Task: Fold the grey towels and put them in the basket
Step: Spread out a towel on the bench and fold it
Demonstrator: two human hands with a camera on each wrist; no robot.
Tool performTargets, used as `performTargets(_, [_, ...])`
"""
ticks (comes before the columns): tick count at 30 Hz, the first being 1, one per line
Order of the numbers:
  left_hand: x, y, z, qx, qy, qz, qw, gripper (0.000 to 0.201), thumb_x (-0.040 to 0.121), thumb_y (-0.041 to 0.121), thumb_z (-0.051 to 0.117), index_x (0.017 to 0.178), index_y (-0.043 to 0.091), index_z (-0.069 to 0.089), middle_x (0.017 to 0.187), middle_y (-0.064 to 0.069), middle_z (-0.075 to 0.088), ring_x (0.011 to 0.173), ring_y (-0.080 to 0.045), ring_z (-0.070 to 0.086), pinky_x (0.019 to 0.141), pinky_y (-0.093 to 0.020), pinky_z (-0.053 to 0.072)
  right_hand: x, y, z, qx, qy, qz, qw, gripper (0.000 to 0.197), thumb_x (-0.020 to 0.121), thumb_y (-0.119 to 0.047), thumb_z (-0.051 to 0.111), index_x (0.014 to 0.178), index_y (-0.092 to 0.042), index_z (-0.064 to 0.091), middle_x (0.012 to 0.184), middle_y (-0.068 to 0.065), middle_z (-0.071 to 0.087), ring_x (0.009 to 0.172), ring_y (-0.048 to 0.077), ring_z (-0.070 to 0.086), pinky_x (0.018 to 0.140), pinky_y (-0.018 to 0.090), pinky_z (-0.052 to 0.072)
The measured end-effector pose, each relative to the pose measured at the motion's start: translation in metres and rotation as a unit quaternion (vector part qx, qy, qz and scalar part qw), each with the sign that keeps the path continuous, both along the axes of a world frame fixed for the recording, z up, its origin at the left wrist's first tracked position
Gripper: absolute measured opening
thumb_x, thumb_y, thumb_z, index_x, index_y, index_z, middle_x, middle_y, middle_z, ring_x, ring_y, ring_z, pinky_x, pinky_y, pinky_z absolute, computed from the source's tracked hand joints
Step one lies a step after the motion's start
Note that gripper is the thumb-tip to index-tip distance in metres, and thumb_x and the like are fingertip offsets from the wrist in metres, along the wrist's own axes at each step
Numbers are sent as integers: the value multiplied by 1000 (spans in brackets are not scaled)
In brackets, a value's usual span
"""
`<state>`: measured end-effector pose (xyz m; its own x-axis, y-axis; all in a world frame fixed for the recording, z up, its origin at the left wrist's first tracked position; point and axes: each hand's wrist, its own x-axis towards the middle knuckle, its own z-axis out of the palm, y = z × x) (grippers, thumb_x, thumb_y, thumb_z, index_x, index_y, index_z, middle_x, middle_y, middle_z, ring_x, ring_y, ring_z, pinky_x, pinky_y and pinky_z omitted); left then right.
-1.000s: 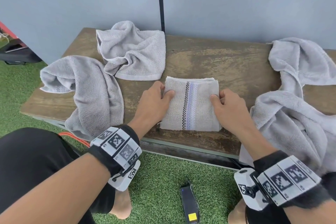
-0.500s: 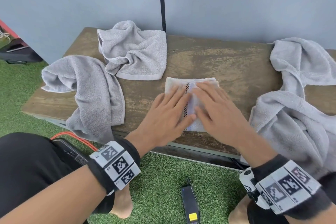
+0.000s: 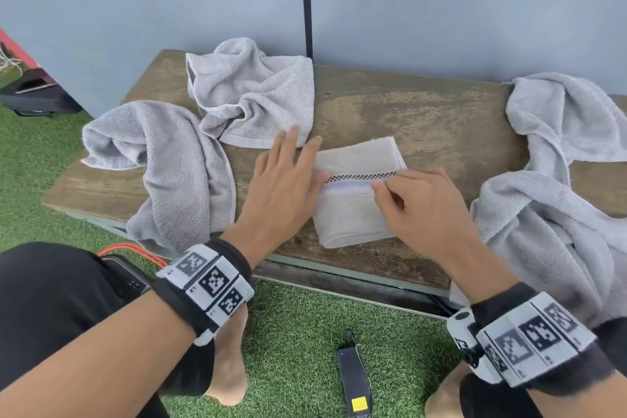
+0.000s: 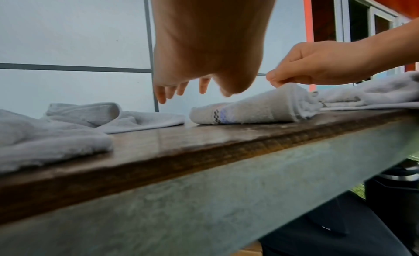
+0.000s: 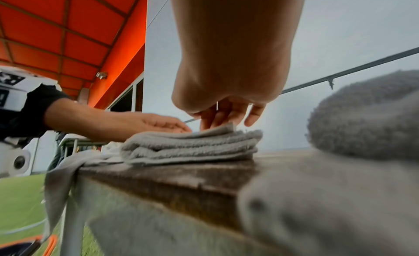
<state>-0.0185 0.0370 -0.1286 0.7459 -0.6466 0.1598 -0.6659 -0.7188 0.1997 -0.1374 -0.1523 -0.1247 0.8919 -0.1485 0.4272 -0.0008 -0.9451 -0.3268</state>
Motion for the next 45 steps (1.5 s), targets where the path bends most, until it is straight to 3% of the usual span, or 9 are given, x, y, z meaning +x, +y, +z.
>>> performTargets(3, [-23, -4, -6, -18, 72, -80, 994, 64, 105, 57, 25, 157, 21, 20, 168, -11, 7, 156, -24, 5, 123, -48, 16, -1, 4, -9, -7, 49, 15, 999, 22, 98, -30, 49, 108, -19, 65, 109, -3, 63, 104, 21, 60, 93, 39, 45])
performTargets(7, [-34, -3, -23, 58, 107, -95, 988, 69, 102, 63, 11, 160, 29, -8, 167, 2, -20, 151, -12, -24, 125, -51, 4, -4, 4, -23, -17, 212, 45, 976, 56, 107, -44, 25, 160, -29, 18, 169, -10, 7, 155, 5, 0, 125, 41, 10])
performTargets(13, [-21, -2, -18, 110, 116, -96, 983, 72, 99, 69, 15, 157, 38, -14, 163, 10, -29, 149, -14, -31, 124, -54, 0, -2, 1, -25, 5, 242, 22, 970, 58, 108, -46, 15, 161, -31, -2, 167, -17, -14, 150, -1, -18, 126, 38, 3])
performTargets(19, [-12, 6, -12, 98, 133, -40, 985, 78, 96, 71, 22, 158, 38, -12, 166, 0, -23, 152, -22, -24, 124, -55, 4, 1, 1, -22, 65, 241, -31, 968, 65, 106, -45, 25, 162, -18, 5, 170, -1, -2, 155, 19, 2, 126, 37, 10])
performTargets(23, [-17, 11, -12, 29, 115, 28, 993, 94, 91, 74, 36, 159, 17, 6, 164, -11, 12, 152, -29, 12, 121, -49, 19, 0, 2, -15, 62, 180, -112, 975, 59, 99, -42, 50, 144, -7, 37, 135, 14, 46, 124, 32, 44, 97, 38, 41])
performTargets(32, [-16, 21, 0, -82, 184, 91, 975, 47, 95, 63, 44, 102, 18, 52, 109, 3, 45, 104, -19, 39, 95, -36, 38, 6, 12, -3, 175, 224, -104, 953, 39, 98, -44, 55, 120, -12, 50, 88, 5, 61, 74, 22, 60, 60, 35, 45])
performTargets(36, [-16, 26, 14, -190, 305, 103, 928, 32, 95, 42, 64, 112, 19, 49, 97, 14, 55, 86, -3, 53, 64, -16, 37, 2, 20, 0, 216, 216, -61, 950, 35, 98, -40, 58, 126, -18, 52, 86, -3, 65, 72, 14, 65, 64, 39, 55])
performTargets(42, [-17, 41, 30, -324, 360, 93, 870, 41, 86, 17, 78, 118, 15, 53, 107, 7, 71, 98, -4, 67, 89, -25, 54, -6, 26, 5, 277, 213, -42, 936, 40, 101, -31, 56, 138, -17, 50, 97, -16, 62, 88, 0, 61, 73, 24, 51])
performTargets(45, [-18, 53, 50, -358, 384, 77, 847, 47, 82, 9, 81, 119, 10, 53, 105, 2, 75, 97, -11, 72, 90, -31, 57, -10, 34, 13, 308, 244, -32, 919, 44, 101, -42, 52, 139, -21, 52, 113, -15, 64, 99, 4, 63, 87, 33, 55])
